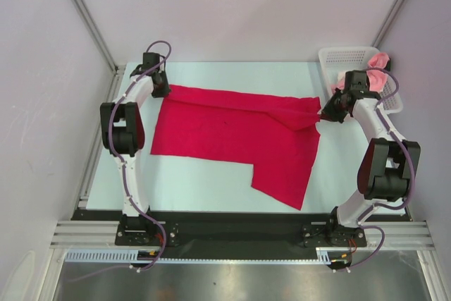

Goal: Fold and stack the t-shirts
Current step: Fold the tshirt

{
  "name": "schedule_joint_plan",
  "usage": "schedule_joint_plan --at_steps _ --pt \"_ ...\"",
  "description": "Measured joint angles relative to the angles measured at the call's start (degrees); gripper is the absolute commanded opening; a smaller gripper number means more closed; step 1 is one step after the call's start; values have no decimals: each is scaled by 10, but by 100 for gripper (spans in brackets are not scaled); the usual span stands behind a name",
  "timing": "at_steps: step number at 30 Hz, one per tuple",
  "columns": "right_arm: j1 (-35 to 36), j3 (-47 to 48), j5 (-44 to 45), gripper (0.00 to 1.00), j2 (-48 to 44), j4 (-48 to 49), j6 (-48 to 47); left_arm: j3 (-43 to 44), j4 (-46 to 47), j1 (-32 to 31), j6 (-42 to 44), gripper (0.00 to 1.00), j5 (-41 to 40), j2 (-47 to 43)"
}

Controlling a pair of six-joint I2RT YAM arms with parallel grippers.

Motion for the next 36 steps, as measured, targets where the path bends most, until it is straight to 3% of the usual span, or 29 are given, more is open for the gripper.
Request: schedule_joint_plan --at_steps 6,9,10,12,13,14,15,20,26,30,36 --pt "0 -13 7 6 2 0 -14 0 -2 0 0 2 0 0" --pt "0 -20 7 12 3 -1 -17 0 -3 0 0 16 0 0" --pt "0 -22 6 14 3 0 -18 1 -5 0 1 26 -1 1" --pt "0 -27 3 25 5 0 -17 1 -10 0 1 34 -4 2" --pt "0 -30 0 29 6 -1 -18 1 -13 0 1 44 -7 2" --pt "0 -31 -2 39 8 -2 -21 1 -16 0 3 46 -9 2" --pt "0 -31 -3 41 9 -5 -23 1 -19 0 3 48 -13 2" --pt "-4 -26 -4 47 22 -35 -60 -17 -46 10 -2 50 -29 -21" --pt "-11 -66 -12 50 7 -52 -75 -189 -39 61 -37 54 -12 -169" --pt "-11 -150 -56 54 -59 -52 -73 -318 -27 91 -68 57 25 -265" --pt "21 -263 -104 59 -173 -37 -67 -474 -11 85 -123 62 67 -345"
